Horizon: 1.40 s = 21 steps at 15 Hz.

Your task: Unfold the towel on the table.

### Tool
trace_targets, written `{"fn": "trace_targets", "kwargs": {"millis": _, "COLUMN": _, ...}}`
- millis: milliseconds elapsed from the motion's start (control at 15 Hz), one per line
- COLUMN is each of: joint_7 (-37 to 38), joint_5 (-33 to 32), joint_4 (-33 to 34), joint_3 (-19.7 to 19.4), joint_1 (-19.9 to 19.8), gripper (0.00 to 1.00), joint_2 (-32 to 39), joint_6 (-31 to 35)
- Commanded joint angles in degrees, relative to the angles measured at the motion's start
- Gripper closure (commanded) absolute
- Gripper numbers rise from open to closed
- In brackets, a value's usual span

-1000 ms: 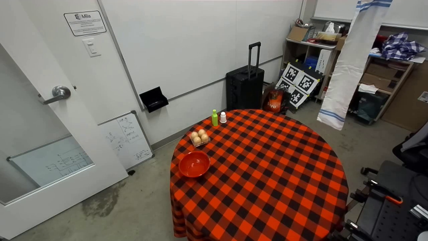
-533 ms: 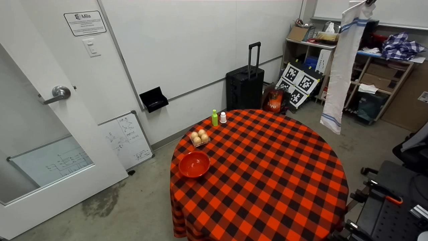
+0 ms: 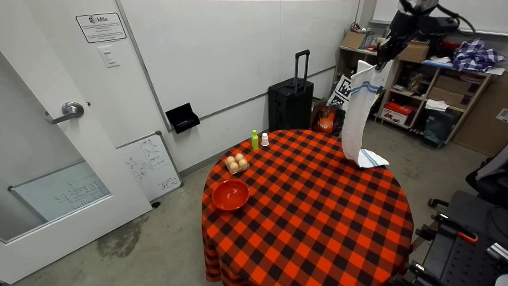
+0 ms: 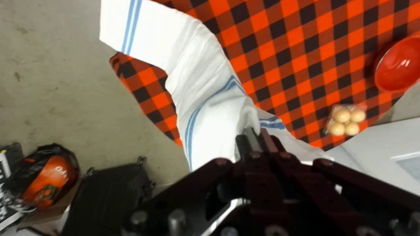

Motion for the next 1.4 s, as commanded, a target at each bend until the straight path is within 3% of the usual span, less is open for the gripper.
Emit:
{"fn": "trace_targets", "kwargs": {"millis": 0, "joint_7": -0.3, "joint_5": -0.7, "joint_4": -4.6, "joint_3": 3.8, "joint_1": 3.2, "gripper": 0.99, "joint_2": 0.9, "joint_6": 0.5}}
{"fn": "trace_targets", "kwargs": {"millis": 533, "joint_7": -0.3, "joint_5": -4.2, "joint_4": -5.3, "joint_3": 11.1, "joint_1": 9.4, "gripper": 0.99, "joint_2": 6.5, "joint_6": 0.3}}
{"fn": "trace_targets", "kwargs": {"millis": 1333, "joint_7": 0.0, "joint_5": -4.6, "joint_4": -3.3, "joint_3": 18.9, "joint_1": 14.6, "gripper": 0.99, "joint_2": 16.6, "joint_6": -1.5}}
